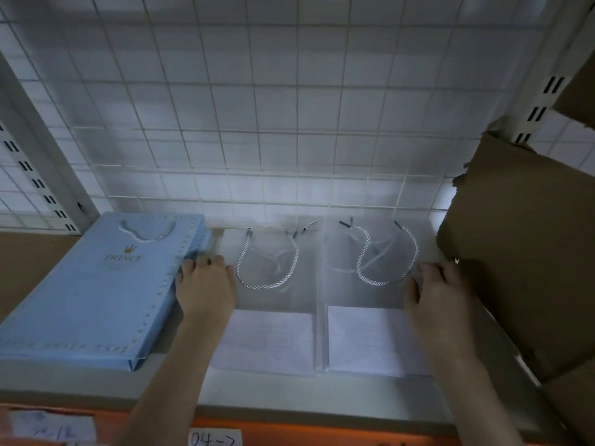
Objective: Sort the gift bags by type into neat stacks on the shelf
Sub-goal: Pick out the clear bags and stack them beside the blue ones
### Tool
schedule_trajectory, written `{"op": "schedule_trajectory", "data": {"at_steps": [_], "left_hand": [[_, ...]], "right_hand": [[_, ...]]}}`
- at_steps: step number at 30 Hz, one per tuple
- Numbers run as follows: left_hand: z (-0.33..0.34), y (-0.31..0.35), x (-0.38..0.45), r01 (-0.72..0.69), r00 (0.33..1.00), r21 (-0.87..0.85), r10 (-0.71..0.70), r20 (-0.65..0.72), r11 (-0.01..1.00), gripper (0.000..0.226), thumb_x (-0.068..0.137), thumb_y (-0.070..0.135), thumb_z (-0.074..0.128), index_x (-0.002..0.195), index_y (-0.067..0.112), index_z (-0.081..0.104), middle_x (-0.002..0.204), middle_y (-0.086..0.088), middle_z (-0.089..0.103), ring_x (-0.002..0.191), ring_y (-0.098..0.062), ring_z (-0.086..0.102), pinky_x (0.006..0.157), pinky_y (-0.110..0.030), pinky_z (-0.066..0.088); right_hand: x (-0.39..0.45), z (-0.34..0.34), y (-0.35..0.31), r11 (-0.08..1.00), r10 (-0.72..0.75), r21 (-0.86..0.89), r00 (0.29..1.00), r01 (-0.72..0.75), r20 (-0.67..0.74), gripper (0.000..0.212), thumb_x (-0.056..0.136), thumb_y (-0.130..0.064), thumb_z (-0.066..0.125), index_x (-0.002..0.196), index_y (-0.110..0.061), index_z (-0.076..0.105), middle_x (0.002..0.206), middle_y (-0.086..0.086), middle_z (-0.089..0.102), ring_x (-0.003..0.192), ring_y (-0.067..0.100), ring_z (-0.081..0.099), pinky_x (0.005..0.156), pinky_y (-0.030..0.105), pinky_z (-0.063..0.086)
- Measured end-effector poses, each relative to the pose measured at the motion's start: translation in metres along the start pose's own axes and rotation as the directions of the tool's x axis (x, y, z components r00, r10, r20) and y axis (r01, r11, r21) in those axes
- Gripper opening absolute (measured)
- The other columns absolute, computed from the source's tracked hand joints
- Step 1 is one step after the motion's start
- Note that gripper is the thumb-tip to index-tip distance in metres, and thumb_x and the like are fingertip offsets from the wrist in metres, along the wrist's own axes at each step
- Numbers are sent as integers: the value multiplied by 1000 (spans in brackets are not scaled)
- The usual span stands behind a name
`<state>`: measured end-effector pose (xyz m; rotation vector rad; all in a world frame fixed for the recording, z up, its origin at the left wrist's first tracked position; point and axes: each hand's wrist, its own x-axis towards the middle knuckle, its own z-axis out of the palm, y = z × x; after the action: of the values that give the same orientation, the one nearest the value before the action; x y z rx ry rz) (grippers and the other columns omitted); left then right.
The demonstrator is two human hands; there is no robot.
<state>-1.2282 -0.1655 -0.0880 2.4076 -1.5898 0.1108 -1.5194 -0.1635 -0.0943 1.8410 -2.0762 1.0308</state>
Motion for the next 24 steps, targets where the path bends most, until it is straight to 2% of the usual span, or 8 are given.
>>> {"op": "schedule_trajectory", "data": {"at_steps": [4, 7, 9, 11, 15, 17, 19, 24], "left_hand": [[-11, -16, 1, -108, 993, -63, 111, 45, 992, 37, 95, 36, 40, 113, 9, 57, 127, -12, 46, 119, -32, 40, 95, -42, 37], [-24, -41, -4, -193, 981, -149, 195, 2, 970, 36, 93, 37, 44, 118, 14, 57, 127, -7, 48, 117, -29, 43, 94, -41, 38], [-34, -70, -9, -247, 969, -235, 232, -91, 940, 30, 91, 31, 51, 110, 11, 62, 115, -10, 57, 108, -33, 50, 89, -42, 41], [-42, -112, -13, -320, 942, -293, 270, -199, 901, 25, 87, 27, 55, 99, 8, 67, 100, -12, 66, 95, -36, 59, 80, -44, 47], [-62, -223, -24, -381, 915, -342, 296, -275, 859, 36, 84, 35, 46, 92, 9, 69, 86, -8, 70, 73, -33, 65, 65, -40, 55], [-73, -284, -33, -356, 911, -336, 245, -330, 872, 30, 83, 32, 47, 84, 12, 69, 74, -4, 70, 57, -29, 63, 54, -32, 50], [-84, -344, -42, -305, 920, -318, 192, -341, 898, 30, 82, 32, 44, 79, 14, 67, 64, -2, 65, 50, -28, 59, 46, -28, 45], [-108, -488, -59, -48, 956, -331, -53, -290, 943, 13, 88, 23, 55, 88, 16, 67, 65, -1, 66, 52, -27, 58, 50, -26, 39]], "right_hand": [[-11, -1, -25, 1000, -10, 14, 1000, 10, 19, 21, 71, 6, 68, 92, 7, 64, 92, 28, 61, 82, 46, 58, 68, 47, 51], [-28, -4, -62, 996, -80, 39, 997, 79, 18, 19, 74, 3, 63, 92, 6, 64, 91, 27, 62, 79, 45, 59, 65, 46, 52], [-43, -4, -96, 990, -136, 36, 990, 135, 20, 20, 79, -5, 59, 95, 5, 65, 90, 25, 63, 80, 44, 60, 70, 47, 53], [-65, -2, -137, 987, -152, 60, 988, 150, 27, 22, 79, -4, 65, 99, 5, 65, 91, 23, 65, 83, 42, 61, 75, 48, 53], [-120, 8, -239, 977, -143, 171, 987, 128, 79, 24, 80, -5, 65, 104, 1, 64, 97, 20, 65, 85, 39, 63, 72, 44, 53], [-149, 18, -294, 964, -156, 232, 982, 128, 103, 24, 82, -7, 63, 105, -1, 64, 99, 18, 64, 85, 38, 63, 71, 40, 51], [-177, 30, -347, 947, -183, 289, 975, 140, 128, 24, 84, -10, 61, 107, -3, 63, 101, 16, 63, 88, 35, 63, 73, 38, 51], [-232, 60, -473, 898, -255, 413, 945, 152, 207, 23, 85, -12, 61, 107, -4, 64, 100, 14, 64, 90, 33, 63, 73, 35, 49]]}}
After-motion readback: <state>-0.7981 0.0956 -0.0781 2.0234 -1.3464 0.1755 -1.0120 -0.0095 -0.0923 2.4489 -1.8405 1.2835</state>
